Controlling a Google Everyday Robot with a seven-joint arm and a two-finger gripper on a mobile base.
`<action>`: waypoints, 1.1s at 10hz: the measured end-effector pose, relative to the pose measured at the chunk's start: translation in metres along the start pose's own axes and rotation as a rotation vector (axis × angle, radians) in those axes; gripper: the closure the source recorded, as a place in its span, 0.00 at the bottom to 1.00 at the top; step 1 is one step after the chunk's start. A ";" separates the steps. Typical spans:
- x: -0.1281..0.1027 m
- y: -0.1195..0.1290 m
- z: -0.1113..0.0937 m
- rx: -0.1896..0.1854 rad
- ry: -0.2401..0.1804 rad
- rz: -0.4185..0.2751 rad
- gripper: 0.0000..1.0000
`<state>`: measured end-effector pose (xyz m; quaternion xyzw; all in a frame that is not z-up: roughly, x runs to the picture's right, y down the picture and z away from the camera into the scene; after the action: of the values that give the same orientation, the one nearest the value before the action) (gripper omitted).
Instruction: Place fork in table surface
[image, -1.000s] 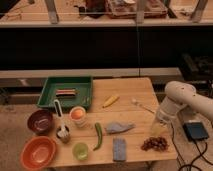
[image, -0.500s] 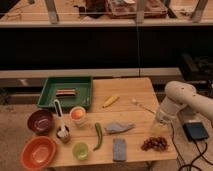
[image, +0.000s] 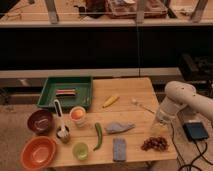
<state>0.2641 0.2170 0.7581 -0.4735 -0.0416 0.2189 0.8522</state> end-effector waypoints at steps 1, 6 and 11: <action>0.000 0.000 0.000 0.000 0.000 0.000 0.59; 0.000 0.000 0.000 0.000 0.000 0.000 0.59; -0.011 -0.017 -0.027 0.198 -0.013 -0.008 0.59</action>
<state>0.2671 0.1831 0.7586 -0.3852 -0.0271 0.2213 0.8955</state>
